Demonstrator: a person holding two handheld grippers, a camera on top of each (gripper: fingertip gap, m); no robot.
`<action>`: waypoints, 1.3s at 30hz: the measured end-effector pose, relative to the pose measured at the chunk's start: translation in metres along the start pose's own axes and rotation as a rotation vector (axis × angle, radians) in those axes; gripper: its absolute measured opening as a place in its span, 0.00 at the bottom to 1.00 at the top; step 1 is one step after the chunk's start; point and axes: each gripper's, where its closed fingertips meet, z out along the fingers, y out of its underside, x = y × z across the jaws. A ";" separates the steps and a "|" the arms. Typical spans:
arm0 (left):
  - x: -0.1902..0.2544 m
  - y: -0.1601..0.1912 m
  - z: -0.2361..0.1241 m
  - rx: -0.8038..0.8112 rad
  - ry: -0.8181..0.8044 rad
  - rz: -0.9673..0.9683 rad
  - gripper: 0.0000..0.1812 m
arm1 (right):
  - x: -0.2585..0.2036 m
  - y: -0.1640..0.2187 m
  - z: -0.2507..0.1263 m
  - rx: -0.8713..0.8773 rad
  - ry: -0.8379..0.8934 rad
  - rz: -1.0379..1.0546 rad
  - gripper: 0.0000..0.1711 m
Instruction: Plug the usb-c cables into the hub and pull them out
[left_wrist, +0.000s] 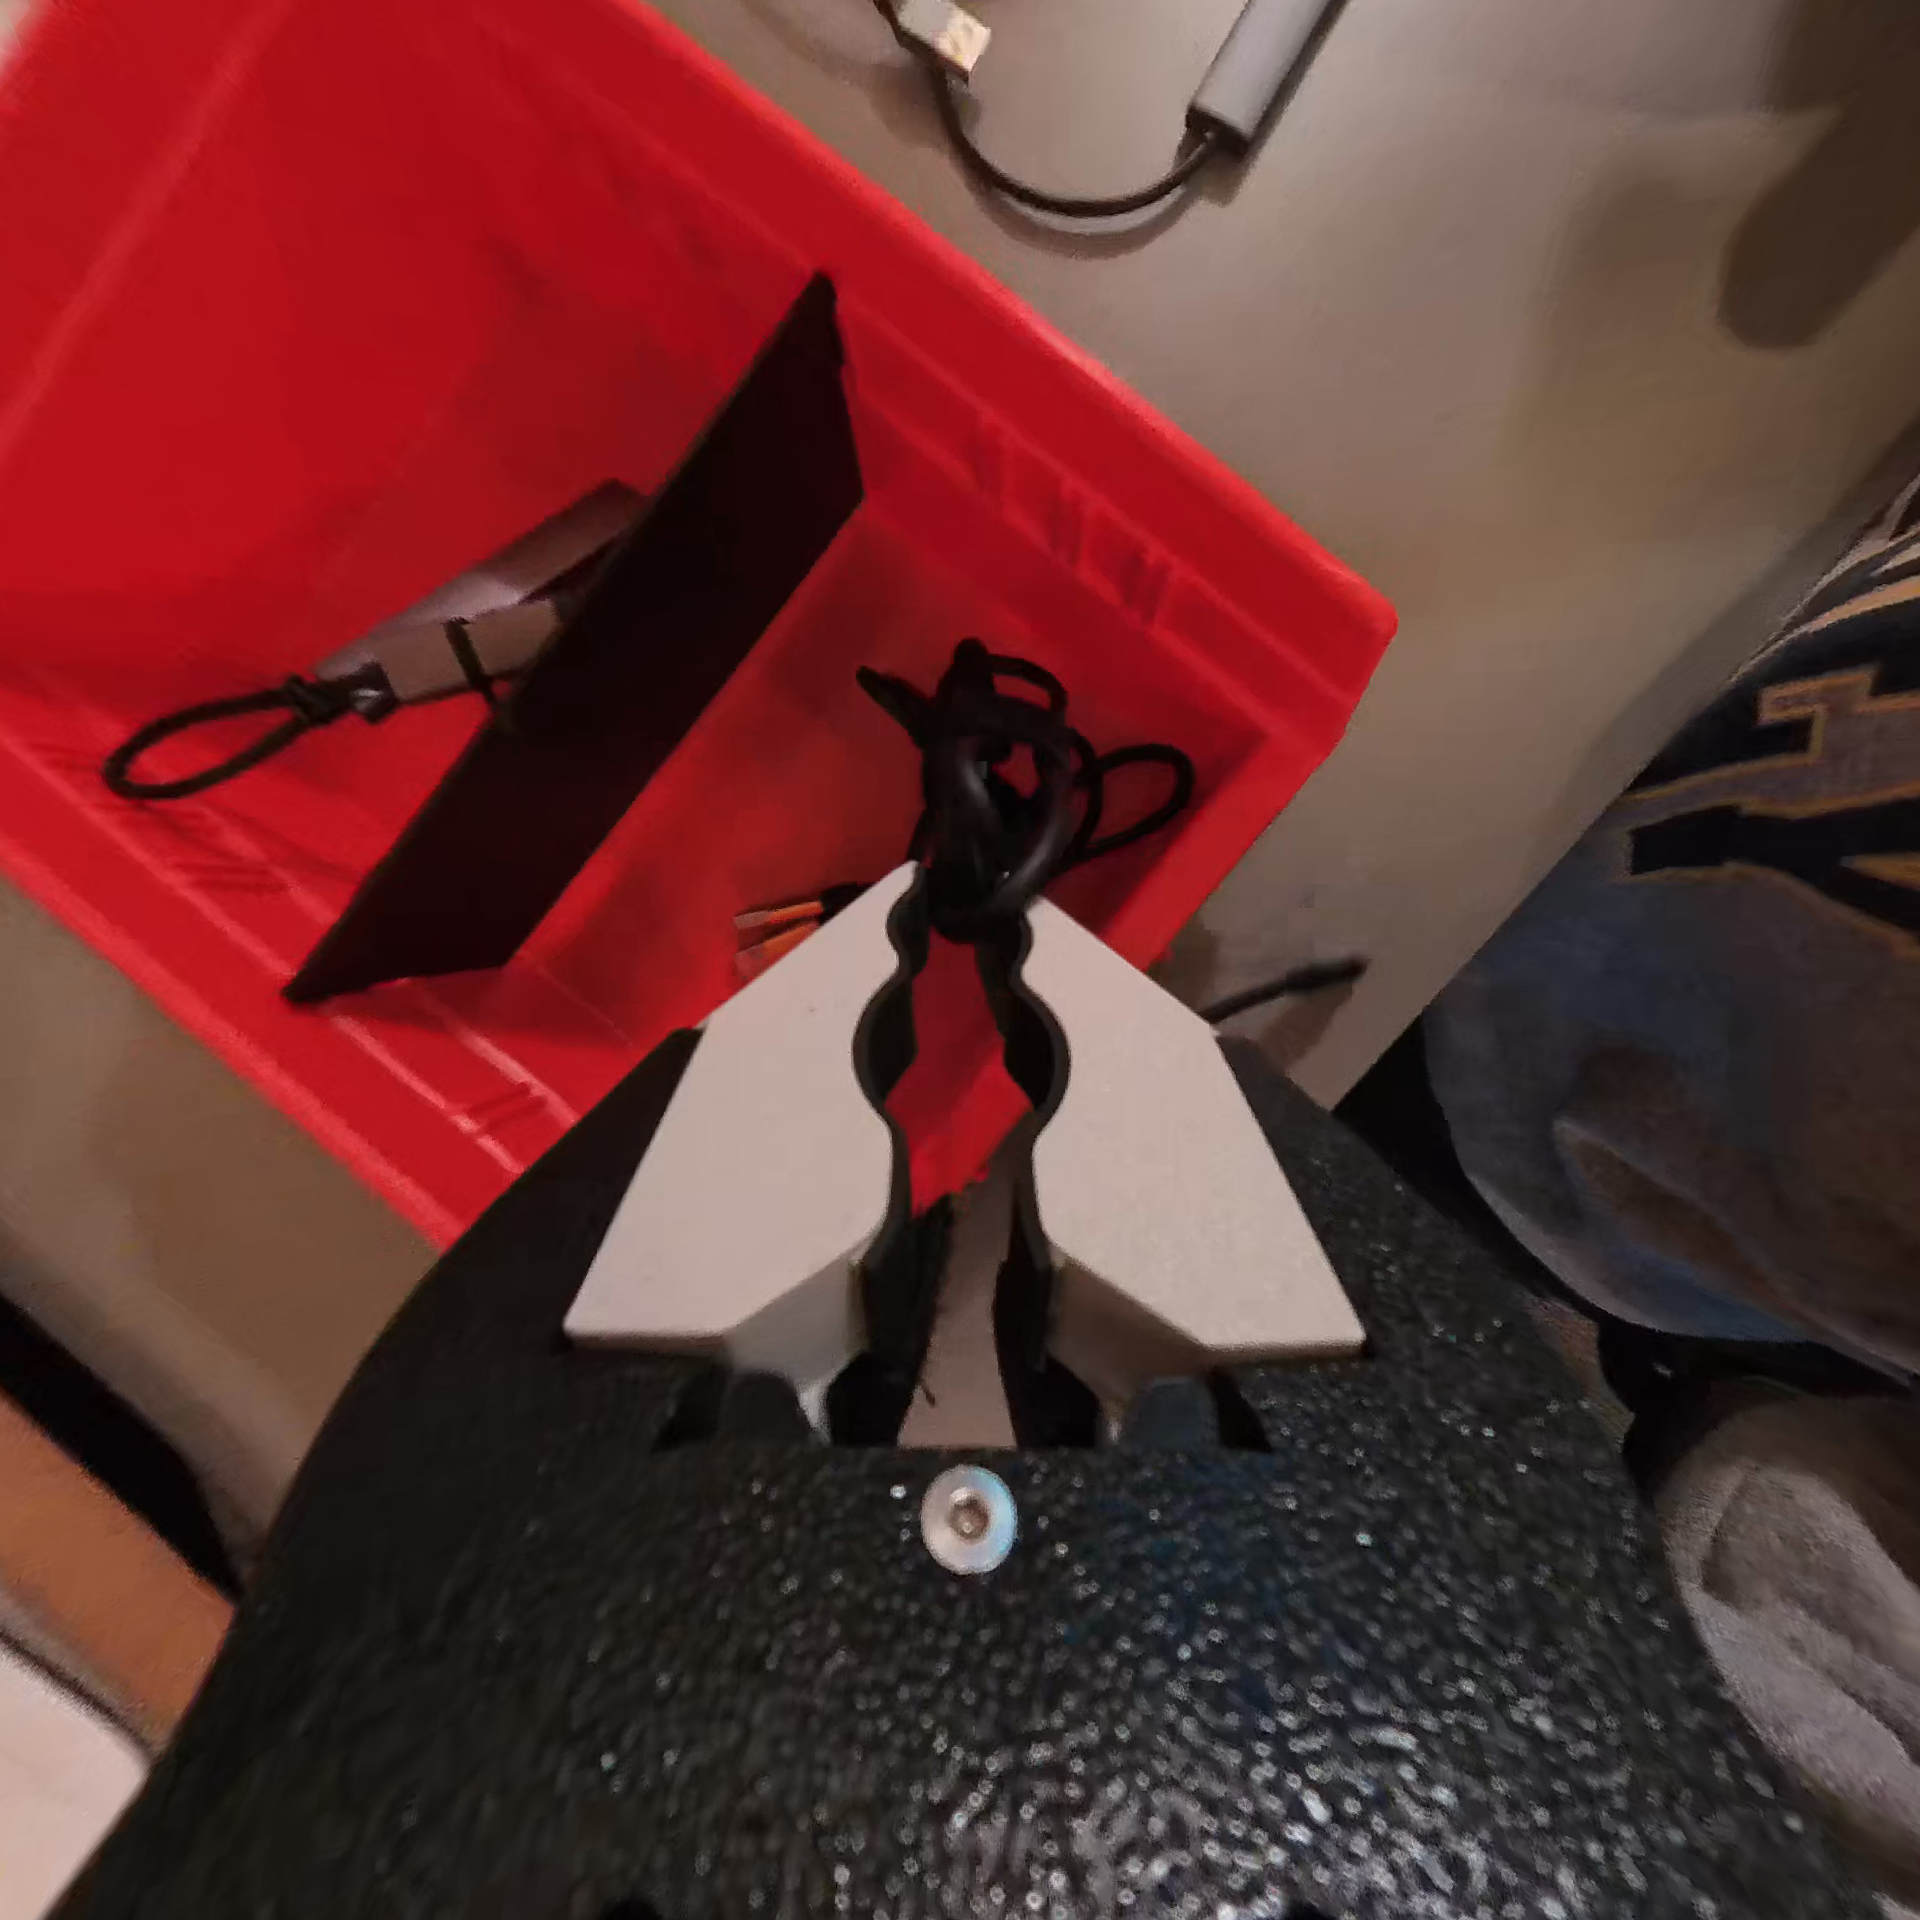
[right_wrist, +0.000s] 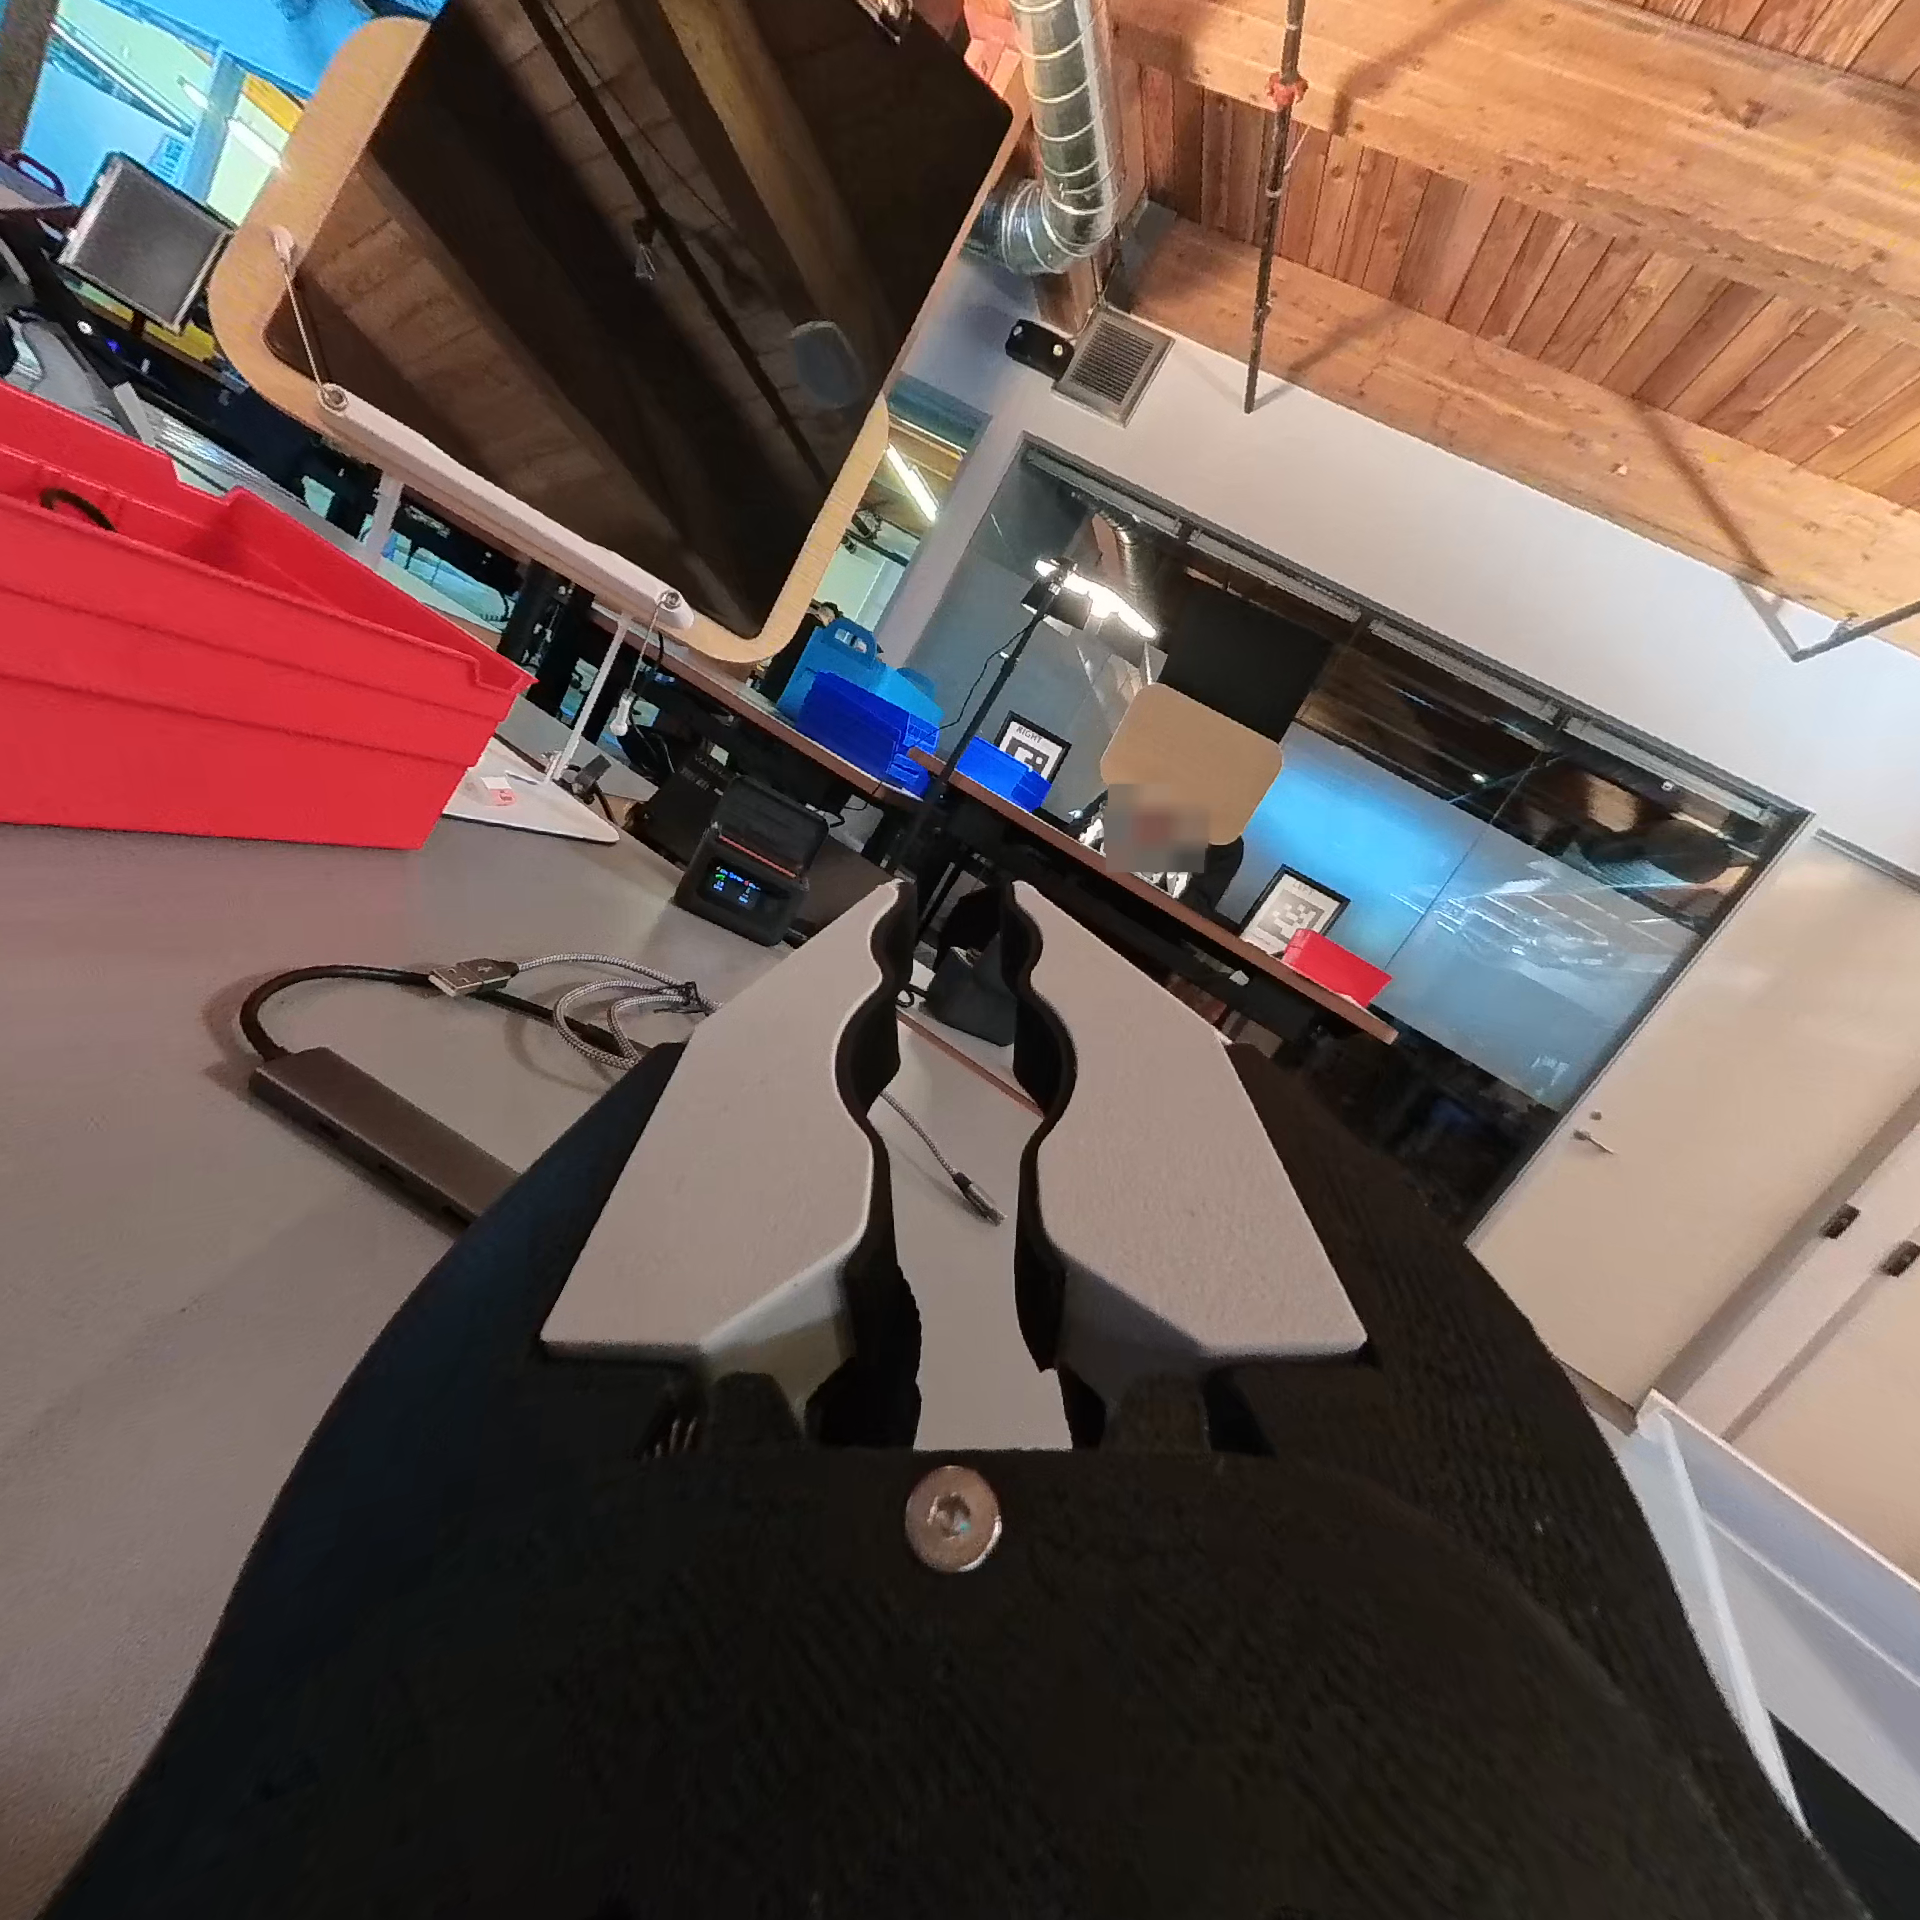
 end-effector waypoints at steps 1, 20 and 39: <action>-0.004 -0.006 -0.010 0.024 -0.026 0.010 0.06 | 0.000 0.000 0.001 0.001 0.001 0.000 0.08; 0.028 -0.357 0.040 0.559 0.318 0.172 0.04 | 0.005 0.010 0.006 -0.020 0.030 0.018 0.08; 0.008 -0.442 0.197 0.658 0.099 -0.180 0.42 | -0.012 0.013 0.003 -0.073 -0.043 0.040 0.13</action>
